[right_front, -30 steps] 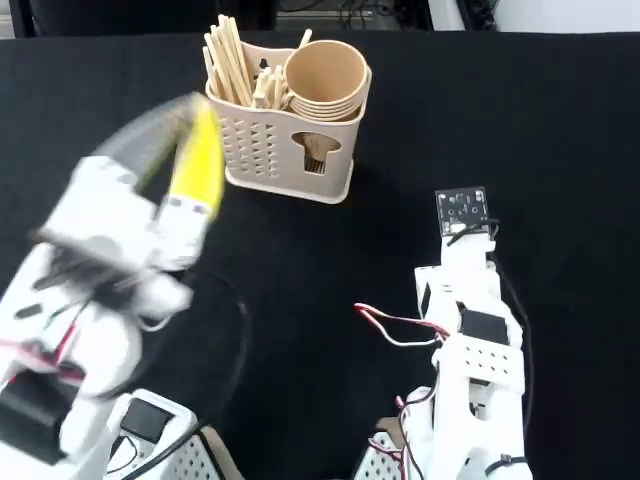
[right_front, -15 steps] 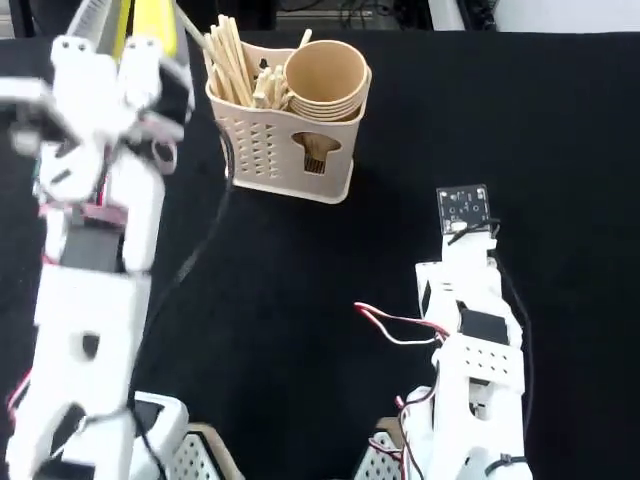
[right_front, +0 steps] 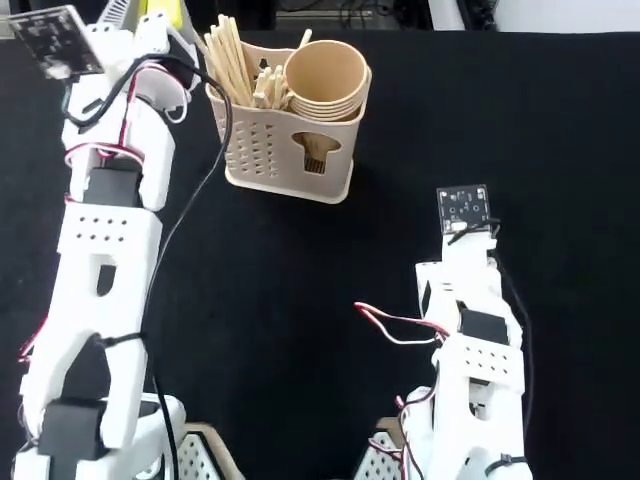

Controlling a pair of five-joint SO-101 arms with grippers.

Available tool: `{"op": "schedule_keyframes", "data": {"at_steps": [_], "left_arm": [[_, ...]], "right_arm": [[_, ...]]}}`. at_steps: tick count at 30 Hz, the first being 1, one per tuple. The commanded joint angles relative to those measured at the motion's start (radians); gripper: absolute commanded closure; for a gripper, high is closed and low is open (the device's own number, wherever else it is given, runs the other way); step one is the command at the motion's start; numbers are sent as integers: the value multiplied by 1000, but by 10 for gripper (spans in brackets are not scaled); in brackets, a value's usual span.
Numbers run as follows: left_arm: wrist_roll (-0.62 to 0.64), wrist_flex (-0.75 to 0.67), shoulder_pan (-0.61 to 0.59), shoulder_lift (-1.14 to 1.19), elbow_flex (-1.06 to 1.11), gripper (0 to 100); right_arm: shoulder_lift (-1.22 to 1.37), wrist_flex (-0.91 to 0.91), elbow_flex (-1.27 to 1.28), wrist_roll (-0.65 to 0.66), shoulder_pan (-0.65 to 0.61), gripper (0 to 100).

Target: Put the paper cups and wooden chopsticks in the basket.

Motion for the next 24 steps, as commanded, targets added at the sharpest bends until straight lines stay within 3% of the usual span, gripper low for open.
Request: {"op": "schedule_keyframes", "data": {"at_steps": [1, 7, 12, 19, 24], "left_arm": [[-9, -72, -13, -2, -48, 971], [-48, -52, 36, 6, 38, 950], [-213, 186, 162, 2, 53, 843], [-147, 433, 137, -6, -41, 788], [-123, 666, 134, -6, -231, 779]], "right_arm": [[-12, -20, -24, 0, 9, 973], [-12, -21, -24, 0, 9, 973], [-12, -21, -24, 0, 8, 973], [-12, -21, -24, 0, 8, 973], [-12, -21, -24, 0, 8, 973]]}}
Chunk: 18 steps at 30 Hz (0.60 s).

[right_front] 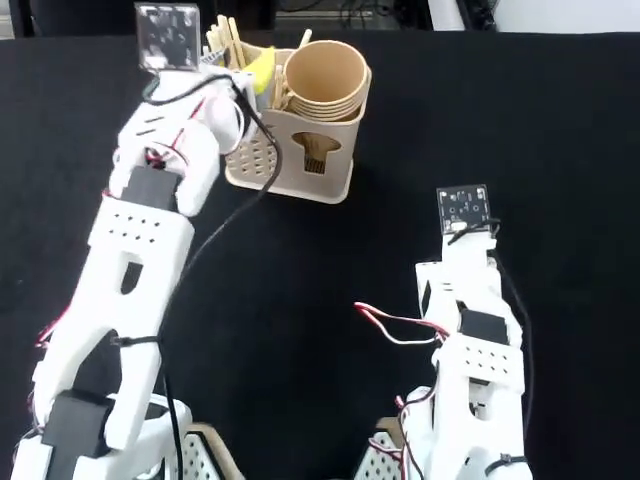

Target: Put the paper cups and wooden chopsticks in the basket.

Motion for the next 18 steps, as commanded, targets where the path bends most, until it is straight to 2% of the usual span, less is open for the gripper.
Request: {"op": "schedule_keyframes", "data": {"at_steps": [1, 5, 10, 13, 18], "left_arm": [[28, 152, -8, -20, -191, 779], [31, 313, -10, -78, -309, 785], [29, 402, -54, -285, -251, 868], [12, 396, -76, -427, -48, 932], [-238, 304, -76, -684, 446, 970]], "right_arm": [[-10, -21, -24, 2, 8, 973], [-10, -21, -22, 2, 8, 973], [-10, -21, -22, -3, 8, 970], [-10, -21, -22, -6, -9, 969], [-10, -23, 4, -8, -72, 969]]}}
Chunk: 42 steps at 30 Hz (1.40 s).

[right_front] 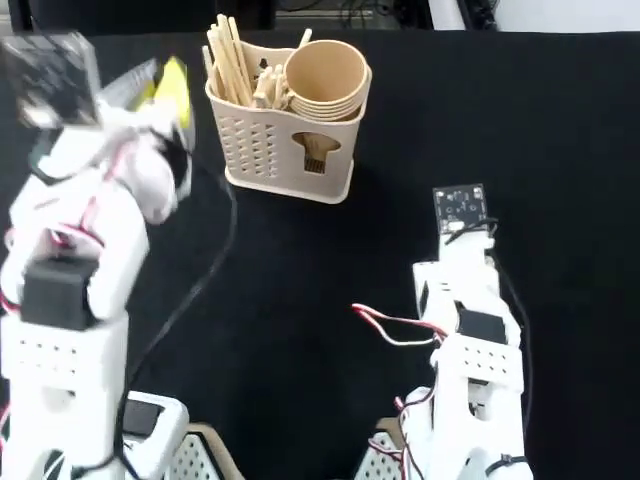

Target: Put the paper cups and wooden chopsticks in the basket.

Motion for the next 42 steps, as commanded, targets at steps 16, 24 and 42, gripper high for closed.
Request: {"op": "schedule_keyframes", "data": {"at_steps": [16, 24, 42], "left_arm": [[-255, -160, -214, -876, 1326, 968], [-261, 103, -231, -878, 1331, 968], [-262, 137, -240, -876, 1331, 970]], "right_arm": [[-12, -21, 143, -2, -155, 969], [-12, -21, 154, -2, -157, 971], [-12, -21, 154, -2, -157, 971]]}}
